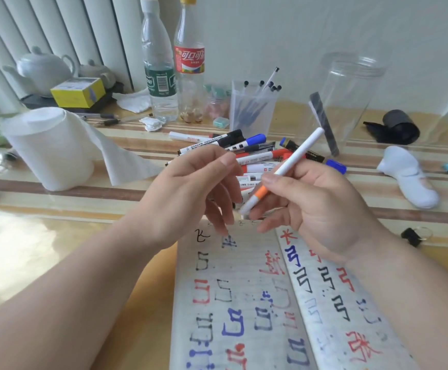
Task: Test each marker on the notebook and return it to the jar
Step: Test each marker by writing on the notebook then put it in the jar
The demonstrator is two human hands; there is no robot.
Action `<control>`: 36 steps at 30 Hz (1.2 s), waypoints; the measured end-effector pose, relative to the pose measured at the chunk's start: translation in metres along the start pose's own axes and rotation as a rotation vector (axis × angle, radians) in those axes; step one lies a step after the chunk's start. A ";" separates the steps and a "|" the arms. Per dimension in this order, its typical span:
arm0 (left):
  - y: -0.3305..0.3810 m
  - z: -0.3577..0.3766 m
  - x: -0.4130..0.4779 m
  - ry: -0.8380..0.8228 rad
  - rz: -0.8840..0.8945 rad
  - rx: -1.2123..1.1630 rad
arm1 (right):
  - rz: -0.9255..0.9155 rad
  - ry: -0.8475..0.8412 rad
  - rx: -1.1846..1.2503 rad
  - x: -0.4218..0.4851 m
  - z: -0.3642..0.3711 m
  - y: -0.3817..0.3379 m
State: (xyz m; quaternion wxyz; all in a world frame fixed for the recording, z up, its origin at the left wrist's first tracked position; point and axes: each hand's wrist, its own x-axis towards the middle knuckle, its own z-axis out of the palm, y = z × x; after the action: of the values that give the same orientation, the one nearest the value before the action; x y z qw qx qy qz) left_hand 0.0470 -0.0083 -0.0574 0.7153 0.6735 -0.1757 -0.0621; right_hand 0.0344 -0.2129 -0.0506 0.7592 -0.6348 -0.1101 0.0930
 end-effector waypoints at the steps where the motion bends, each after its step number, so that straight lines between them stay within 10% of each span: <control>1: 0.000 0.000 0.000 -0.003 -0.006 -0.018 | 0.015 0.004 0.000 0.001 0.001 0.001; 20: 0.000 0.000 0.000 -0.065 0.140 0.684 | -0.062 0.037 0.102 0.007 0.000 0.004; 32: 0.014 -0.050 0.009 -0.093 0.035 0.399 | -0.066 0.280 0.283 0.023 0.003 0.004; 36: 0.007 -0.038 0.009 -0.125 -0.002 0.405 | 0.009 0.003 0.024 0.020 0.002 0.010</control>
State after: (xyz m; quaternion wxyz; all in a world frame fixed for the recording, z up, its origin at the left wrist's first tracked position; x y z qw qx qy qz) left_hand 0.0670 0.0252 -0.0502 0.5530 0.7986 -0.2277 -0.0678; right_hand 0.0536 -0.2039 -0.0593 0.7666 -0.6261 -0.1048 0.0969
